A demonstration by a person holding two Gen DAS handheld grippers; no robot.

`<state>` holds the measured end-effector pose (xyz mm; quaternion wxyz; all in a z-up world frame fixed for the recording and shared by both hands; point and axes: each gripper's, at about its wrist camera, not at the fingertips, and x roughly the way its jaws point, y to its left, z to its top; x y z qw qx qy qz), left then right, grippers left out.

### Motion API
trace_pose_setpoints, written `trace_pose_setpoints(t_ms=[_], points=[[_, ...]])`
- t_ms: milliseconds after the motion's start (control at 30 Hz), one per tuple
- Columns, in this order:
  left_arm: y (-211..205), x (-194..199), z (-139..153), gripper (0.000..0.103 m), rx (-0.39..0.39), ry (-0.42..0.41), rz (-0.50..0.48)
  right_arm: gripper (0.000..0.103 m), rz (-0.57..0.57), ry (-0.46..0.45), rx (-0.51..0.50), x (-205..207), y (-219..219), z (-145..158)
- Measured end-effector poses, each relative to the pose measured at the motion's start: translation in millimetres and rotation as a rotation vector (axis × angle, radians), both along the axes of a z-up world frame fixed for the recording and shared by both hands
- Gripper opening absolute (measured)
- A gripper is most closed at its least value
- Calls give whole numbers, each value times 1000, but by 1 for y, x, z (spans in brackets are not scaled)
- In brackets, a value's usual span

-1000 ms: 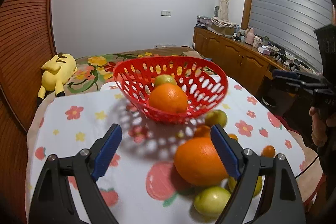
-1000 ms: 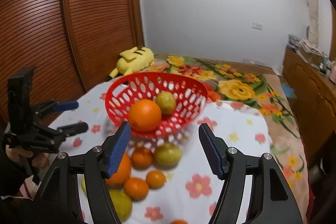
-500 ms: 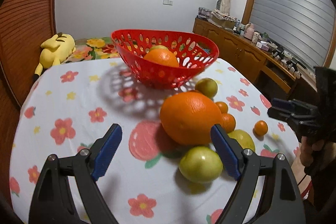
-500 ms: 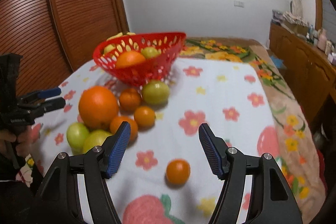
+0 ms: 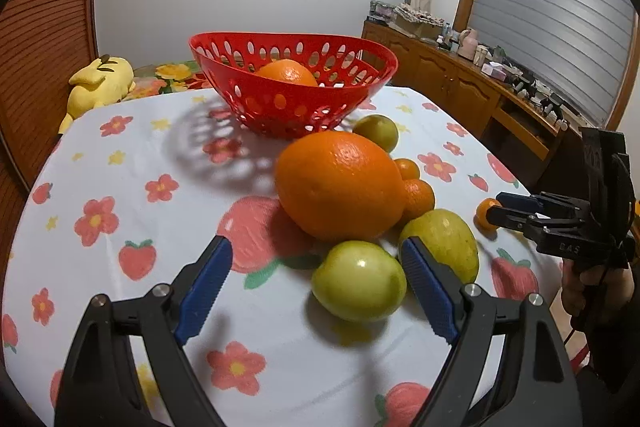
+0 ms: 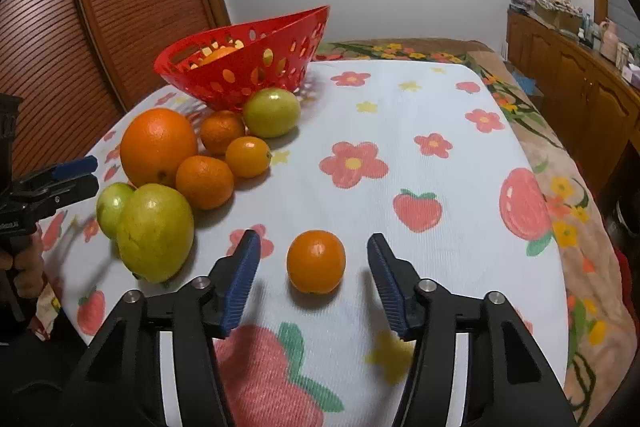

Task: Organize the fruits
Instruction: 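Grasp a small tangerine with the right tool while the left tool grasps a green apple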

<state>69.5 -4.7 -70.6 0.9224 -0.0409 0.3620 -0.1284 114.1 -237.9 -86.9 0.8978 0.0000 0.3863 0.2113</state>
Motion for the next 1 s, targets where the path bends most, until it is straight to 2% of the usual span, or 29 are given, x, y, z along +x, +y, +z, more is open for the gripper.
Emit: trace_pose_setpoints(t_ms=[167, 333, 600, 767, 967, 1000], points=[[-4, 0, -6, 87, -1, 15, -5, 47, 4, 17, -15, 1, 3, -6], [-8, 0, -11, 87, -2, 26, -14, 30, 17, 42, -28, 5, 5, -12], [-16, 0, -17, 87, -3, 44, -38, 30, 45, 7, 18, 10, 14, -4], [-16, 1, -23, 86, -13, 59, -47, 30, 35, -13, 6, 13, 22, -6], [-15, 2, -28, 77, -55, 76, -65, 30, 14, -23, 14, 13, 18, -8], [-16, 2, -29, 73, -55, 78, -66, 30, 17, -26, 12, 12, 18, -8]])
